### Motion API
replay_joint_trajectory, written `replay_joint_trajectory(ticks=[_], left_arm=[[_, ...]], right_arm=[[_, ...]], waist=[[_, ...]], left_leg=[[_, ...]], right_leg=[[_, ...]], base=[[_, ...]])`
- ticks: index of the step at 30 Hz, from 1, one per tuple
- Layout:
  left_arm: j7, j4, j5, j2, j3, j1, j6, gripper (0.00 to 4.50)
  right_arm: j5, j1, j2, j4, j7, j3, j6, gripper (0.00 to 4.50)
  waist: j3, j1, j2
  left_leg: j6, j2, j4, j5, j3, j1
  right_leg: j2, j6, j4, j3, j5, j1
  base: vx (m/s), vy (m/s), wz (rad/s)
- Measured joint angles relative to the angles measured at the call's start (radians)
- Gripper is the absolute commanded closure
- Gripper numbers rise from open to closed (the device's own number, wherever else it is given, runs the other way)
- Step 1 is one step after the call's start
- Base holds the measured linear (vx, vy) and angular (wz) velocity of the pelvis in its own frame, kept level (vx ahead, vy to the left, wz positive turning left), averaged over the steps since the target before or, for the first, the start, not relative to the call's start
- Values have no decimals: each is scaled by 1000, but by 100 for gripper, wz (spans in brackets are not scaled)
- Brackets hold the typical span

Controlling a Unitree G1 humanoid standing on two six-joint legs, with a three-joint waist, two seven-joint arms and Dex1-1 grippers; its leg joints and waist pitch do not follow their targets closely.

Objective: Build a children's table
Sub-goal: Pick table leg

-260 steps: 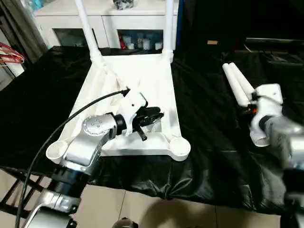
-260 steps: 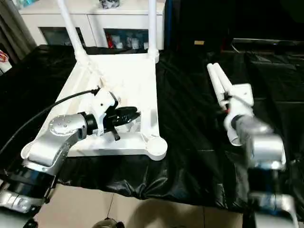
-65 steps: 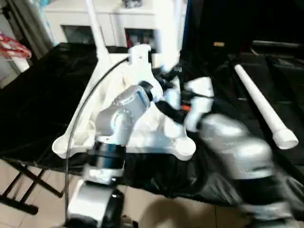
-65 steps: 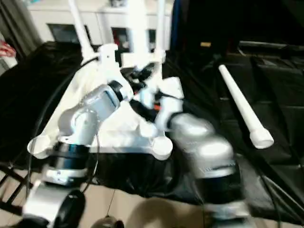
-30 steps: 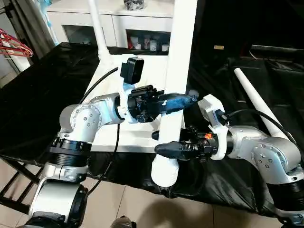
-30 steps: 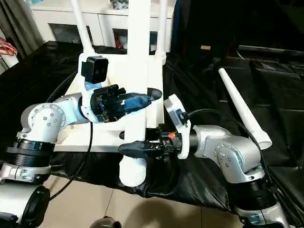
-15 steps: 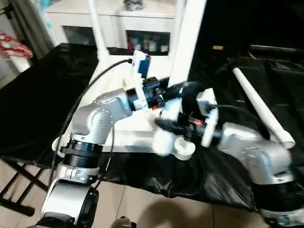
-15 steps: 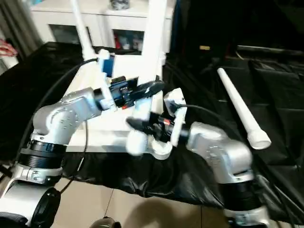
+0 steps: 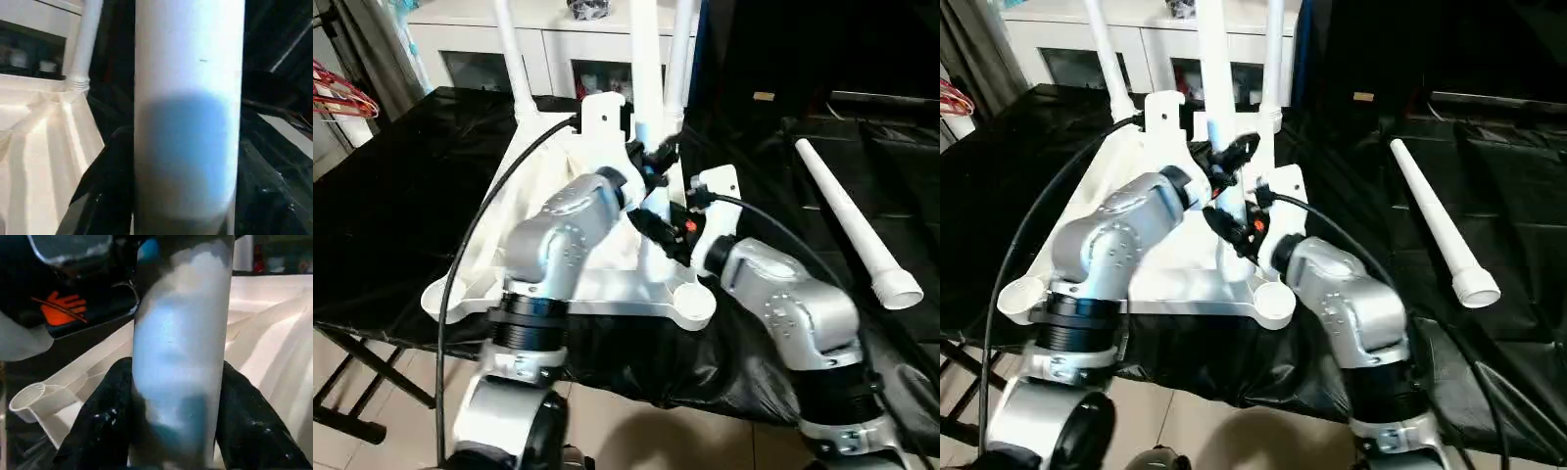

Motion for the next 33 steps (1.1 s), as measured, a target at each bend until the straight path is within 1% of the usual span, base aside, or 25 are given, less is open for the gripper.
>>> replay_joint_trajectory(ticks=[1, 3, 5, 6, 7, 9, 11, 12, 15, 17, 21, 24, 27, 33], left_arm=[[1, -1, 3, -1, 0, 0, 0, 243], [0, -1, 6, -5, 0, 0, -5, 259], [-5, -1, 6, -5, -2, 1, -14, 260], [-12, -1, 6, -2, -7, 1, -20, 261], [-15, -1, 5, -1, -9, 1, -21, 262], [-30, 0, 3, 5, -8, 5, -21, 262], [-48, 0, -6, 13, -9, 9, -19, 262], [-58, 0, -10, 18, -9, 9, -19, 262], [-94, 0, -14, 39, -12, 9, -18, 262], [-107, 0, -14, 46, -19, 9, -18, 262], [-135, -2, -15, 50, -31, 9, -18, 262], [-160, -12, -17, 56, -40, 9, -18, 262], [-177, -20, -25, 55, -55, 9, -18, 262], [-219, -61, -36, 59, -79, 21, -9, 262]], right_arm=[[-3, 0, 1, -1, 0, 0, -1, 264], [-10, 0, -1, -3, -2, 1, -2, 264], [-11, 0, -7, -5, 1, 1, -8, 264], [-8, 0, -14, -5, 6, 0, -10, 208], [-7, 0, -20, -5, 11, 0, -11, 194], [3, 0, -27, -5, 34, -3, -11, 175], [13, 0, -47, -5, 64, -5, -11, 175], [19, 0, -62, -5, 79, -13, -11, 152], [47, 0, -107, -4, 143, -28, 2, 137], [56, -2, -134, -3, 183, -30, 14, 113], [84, -17, -195, 11, 262, -32, 52, 106], [98, -39, -226, 49, 318, -31, 73, 106], [114, -48, -233, 66, 353, -31, 77, 106], [119, -70, -251, 103, 418, -16, 81, 106]], waist=[[0, -1, 1], [0, -2, 3], [0, -3, 3], [0, -3, 3], [0, -3, 3], [0, -4, 3], [0, -4, 3], [0, -4, 3], [0, -1, 3], [0, 1, 3], [1, 4, 1], [1, 4, 1], [1, 4, 0], [2, 5, -1]], left_leg=[[0, 0, 0, 0, 0, 0], [0, 0, 0, 0, 0, 0], [0, 0, 0, 0, 0, 0], [0, 0, 0, 0, 0, 0], [0, 0, 0, 0, 0, 0], [0, 0, 0, 0, 0, 0], [0, 0, 0, 0, 0, 0], [0, 0, 0, 0, 0, 0], [0, 0, 0, 0, 0, 0], [0, 0, 0, 0, 0, 0], [0, 0, 0, 0, 0, 0], [0, 0, 0, 0, 0, 0], [0, 0, 0, 0, 0, 0], [0, 0, 0, 0, 0, -1]], right_leg=[[0, 0, 0, 0, 0, 0], [0, 0, 0, 0, 0, 0], [0, 0, 0, 0, 0, 0], [0, 0, 0, 0, 0, 0], [0, 0, 0, 0, 0, 0], [0, 0, 0, 0, 0, 0], [0, 0, 0, 0, 0, 0], [0, 0, 0, 0, 0, 0], [0, 0, 0, 0, 0, 0], [0, 0, 0, 0, 0, 0], [0, 0, 0, 0, 0, 0], [0, 0, 0, 0, 0, 0], [0, -1, 0, 0, 1, 0], [0, -2, 0, 0, 1, -1]], base=[[0, 0, 0], [0, 0, 0], [0, 0, 0], [0, 0, 0], [0, 0, 0], [0, 0, 0], [0, 0, 0], [0, 0, 0], [0, 0, 0], [0, 0, 0], [0, 0, 0], [0, 0, 0], [0, 0, 0], [0, 0, 0]])
